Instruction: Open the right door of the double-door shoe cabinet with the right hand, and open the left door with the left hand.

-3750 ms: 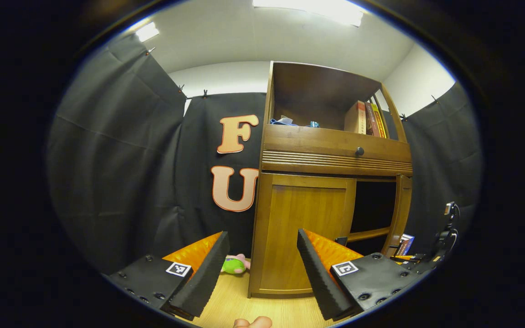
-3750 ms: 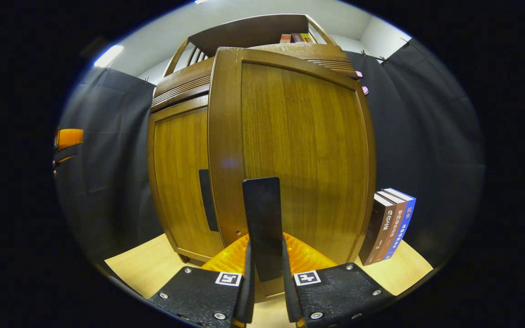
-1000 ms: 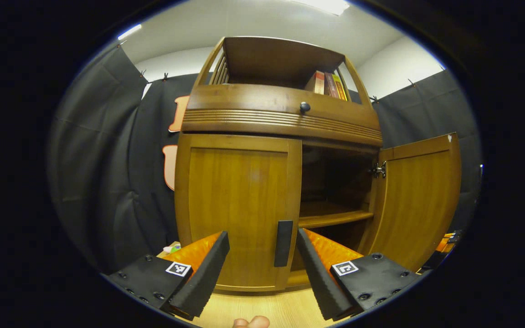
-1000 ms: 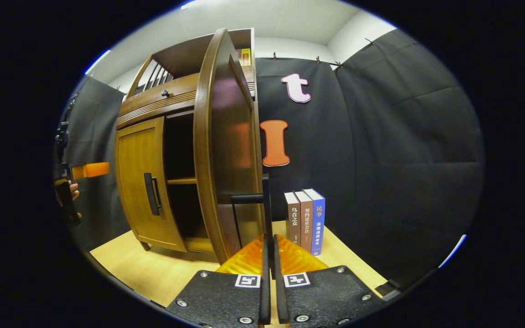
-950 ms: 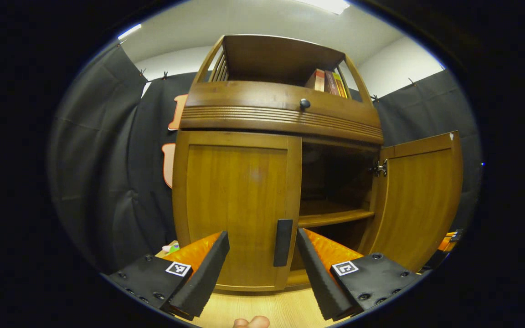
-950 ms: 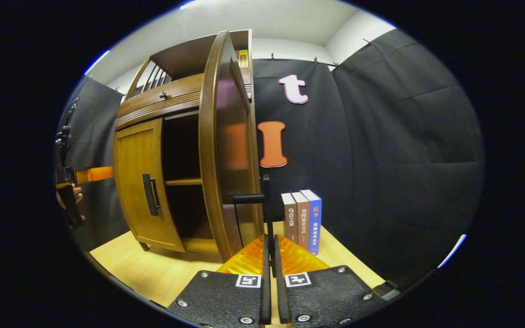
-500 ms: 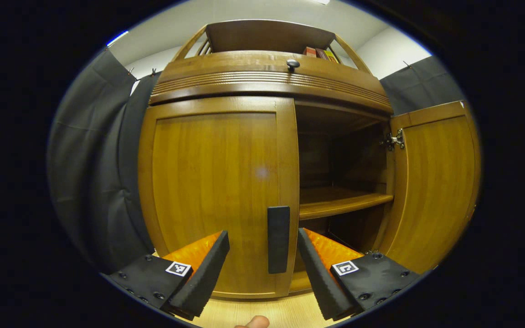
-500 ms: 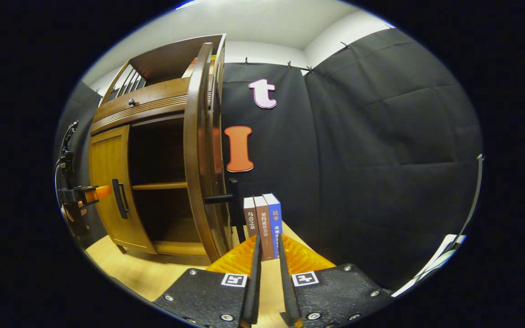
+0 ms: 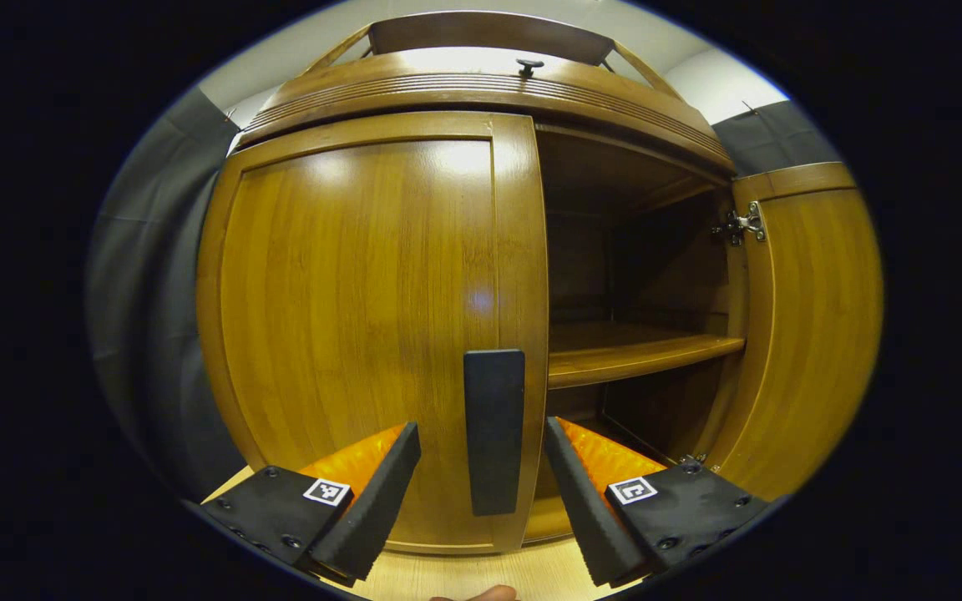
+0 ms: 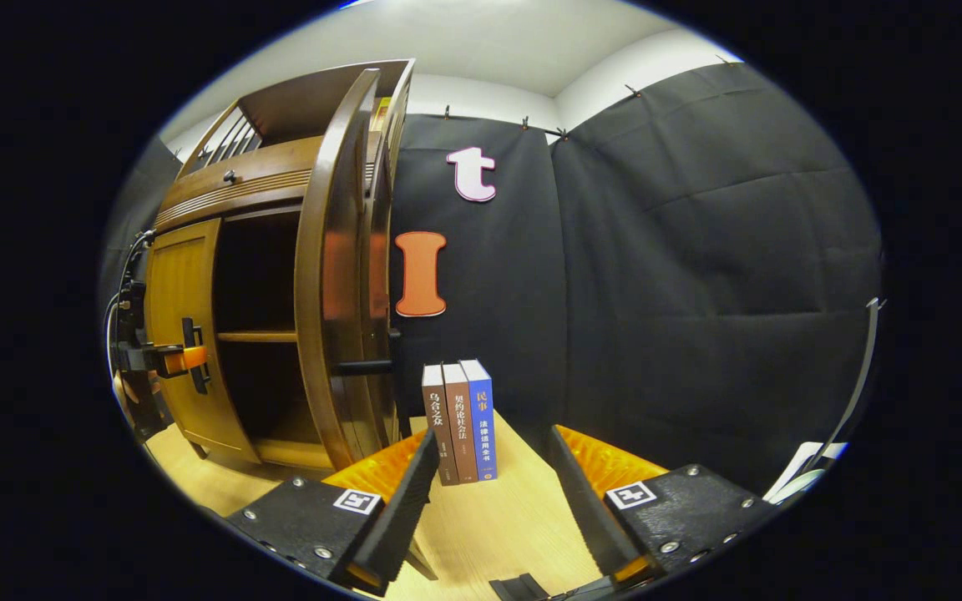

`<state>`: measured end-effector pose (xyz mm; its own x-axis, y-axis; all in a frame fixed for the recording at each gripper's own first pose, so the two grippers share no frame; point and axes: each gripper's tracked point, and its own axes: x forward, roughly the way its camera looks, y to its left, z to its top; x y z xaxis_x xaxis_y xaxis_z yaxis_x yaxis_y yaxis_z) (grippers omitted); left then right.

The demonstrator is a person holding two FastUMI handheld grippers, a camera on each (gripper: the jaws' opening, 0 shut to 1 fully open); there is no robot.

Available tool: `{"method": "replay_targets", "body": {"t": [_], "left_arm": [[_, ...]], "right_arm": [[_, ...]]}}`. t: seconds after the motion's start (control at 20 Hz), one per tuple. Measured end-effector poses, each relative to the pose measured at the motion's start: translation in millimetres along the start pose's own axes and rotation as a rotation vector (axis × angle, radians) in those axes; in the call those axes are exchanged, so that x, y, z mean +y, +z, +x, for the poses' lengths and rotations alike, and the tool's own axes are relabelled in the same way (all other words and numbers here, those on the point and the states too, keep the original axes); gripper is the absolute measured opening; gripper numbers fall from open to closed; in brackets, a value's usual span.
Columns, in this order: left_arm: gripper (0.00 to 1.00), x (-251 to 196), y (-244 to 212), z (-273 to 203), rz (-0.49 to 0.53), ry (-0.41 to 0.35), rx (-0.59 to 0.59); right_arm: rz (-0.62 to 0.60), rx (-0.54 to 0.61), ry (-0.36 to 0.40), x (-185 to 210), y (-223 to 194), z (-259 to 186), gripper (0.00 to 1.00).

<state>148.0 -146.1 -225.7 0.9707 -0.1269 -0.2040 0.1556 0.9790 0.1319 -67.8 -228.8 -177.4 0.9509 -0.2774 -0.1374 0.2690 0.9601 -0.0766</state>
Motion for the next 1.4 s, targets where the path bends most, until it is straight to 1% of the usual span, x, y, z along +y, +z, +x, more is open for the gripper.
{"method": "replay_targets", "body": {"t": [0.05, 0.1, 0.15, 0.3, 0.35, 0.4, 0.45, 0.5, 0.6, 0.65, 0.7, 0.9, 1.15, 1.3, 1.4], "left_arm": [[0.93, -0.8, -2.2, 3.9, -0.001, -0.003, 0.003], [0.92, -1.2, -3.2, 7.4, -0.002, -0.003, 0.007], [0.92, -2.0, -5.3, 10.0, -0.004, -0.004, 0.01], [0.89, -0.3, -9.5, 15.2, -0.012, 0.005, 0.006], [0.81, -1.1, -10.8, 16.5, -0.015, -0.003, 0.01], [0.74, -0.3, -11.6, 15.9, -0.013, -0.001, 0.011], [0.66, -0.8, -9.0, 16.5, -0.009, -0.002, 0.006], [0.62, -4.4, -8.5, 17.1, -0.011, -0.018, 0.0], [0.55, -6.9, -8.0, 15.0, -0.029, -0.025, 0.001], [0.51, -6.8, -8.6, 17.1, -0.023, -0.024, 0.004], [0.47, -6.4, -10.3, 16.0, -0.021, -0.019, 0.009], [0.32, -5.8, -11.0, 8.5, -0.022, -0.016, 0.016], [0.32, -3.9, -9.6, -21.6, -0.024, -0.088, 0.015], [0.31, 0.7, -9.9, -48.8, -0.032, -0.122, 0.029], [0.31, 5.3, -9.0, -66.0, -0.039, -0.142, 0.028]], "right_arm": [[0.0, -0.003, -0.009, -1.6, 0.4, 0.4, 0.99], [0.001, -0.005, -0.017, -5.7, 0.7, -0.2, 0.89], [0.006, -0.007, -0.021, -7.2, 1.2, 0.1, 1.0], [0.018, -0.006, -0.025, -9.4, 0.4, 0.5, 1.0], [0.018, -0.008, -0.027, -10.3, 0.9, 0.7, 0.92], [0.017, -0.009, -0.029, -11.4, 1.3, 0.2, 1.0], [0.017, -0.009, -0.029, -11.0, 1.2, -0.5, 0.92], [0.018, -0.008, -0.026, -10.6, 1.3, -0.8, 0.92], [0.02, -0.009, -0.024, -8.8, 0.7, -2.6, 0.92], [0.019, -0.01, -0.027, -8.6, 0.8, -3.6, 1.0], [0.017, -0.011, -0.029, -8.4, 2.3, -5.3, 0.92], [0.015, -0.016, -0.049, -8.6, 7.1, -11.7, 0.92], [0.001, -0.017, -0.048, 3.0, 13.7, -30.9, 0.92], [-0.007, -0.032, -0.028, 18.7, 23.8, -45.1, 0.92], [-0.011, -0.047, -0.028, 25.5, 31.6, -51.8, 0.92]]}}
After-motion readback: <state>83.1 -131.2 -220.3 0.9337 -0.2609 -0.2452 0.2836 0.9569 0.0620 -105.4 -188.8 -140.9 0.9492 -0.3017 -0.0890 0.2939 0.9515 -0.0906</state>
